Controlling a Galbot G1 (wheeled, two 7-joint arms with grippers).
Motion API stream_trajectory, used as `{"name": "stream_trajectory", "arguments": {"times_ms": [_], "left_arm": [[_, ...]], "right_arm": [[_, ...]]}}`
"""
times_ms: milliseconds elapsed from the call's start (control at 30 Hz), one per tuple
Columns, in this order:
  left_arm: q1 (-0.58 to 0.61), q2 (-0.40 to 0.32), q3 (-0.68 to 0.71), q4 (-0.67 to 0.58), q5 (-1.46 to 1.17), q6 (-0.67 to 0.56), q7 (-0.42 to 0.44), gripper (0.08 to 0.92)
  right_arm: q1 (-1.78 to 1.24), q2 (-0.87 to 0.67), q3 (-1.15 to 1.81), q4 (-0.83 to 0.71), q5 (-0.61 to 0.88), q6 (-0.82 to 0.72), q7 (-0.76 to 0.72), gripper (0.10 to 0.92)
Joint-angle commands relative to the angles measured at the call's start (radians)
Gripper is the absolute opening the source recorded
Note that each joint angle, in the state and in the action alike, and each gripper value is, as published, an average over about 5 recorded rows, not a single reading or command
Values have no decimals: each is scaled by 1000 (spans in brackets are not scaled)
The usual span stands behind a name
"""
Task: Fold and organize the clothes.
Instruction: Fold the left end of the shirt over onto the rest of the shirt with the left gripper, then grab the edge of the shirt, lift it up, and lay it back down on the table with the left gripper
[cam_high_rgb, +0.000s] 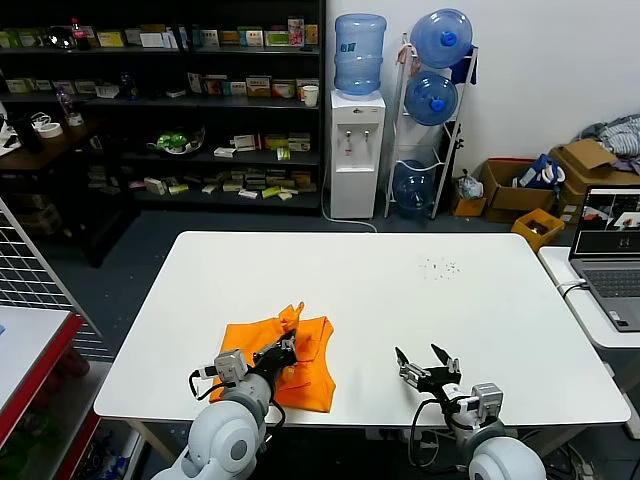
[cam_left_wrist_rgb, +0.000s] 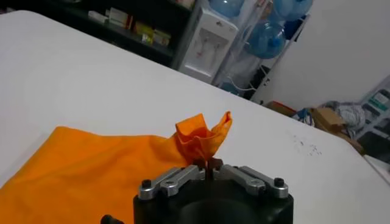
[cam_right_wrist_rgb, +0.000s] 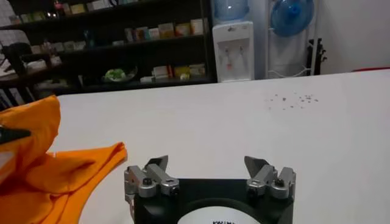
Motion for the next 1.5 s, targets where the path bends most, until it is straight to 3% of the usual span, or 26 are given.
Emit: {"name": "stream_trajectory", "arguments": {"times_ms": [33, 233, 400, 633, 833, 1000, 1500], "left_arm": [[-5, -50, 17, 25, 31, -3, 19, 140], [20, -20, -21, -38, 2, -3, 18, 295], [69, 78, -102, -62, 0, -14, 42, 434], [183, 250, -307, 45, 47, -99, 210, 642], [213, 288, -318, 144, 110, -178, 374, 795], [192, 246, -281, 189, 138, -203, 410, 821], [140, 180, -230, 265, 179, -215, 415, 823]], "right_arm": [[6, 1, -2, -5, -1, 0, 0, 823], [21, 3, -20, -16, -1, -2, 2, 823], [36, 3, -32, -23, 2, -3, 2, 823], [46, 4, -43, -31, 5, 0, -2, 823], [55, 13, -57, -39, 3, 0, -1, 823], [53, 12, -52, -36, 3, -2, 1, 823], [41, 9, -38, -36, 4, -2, 2, 823]]}}
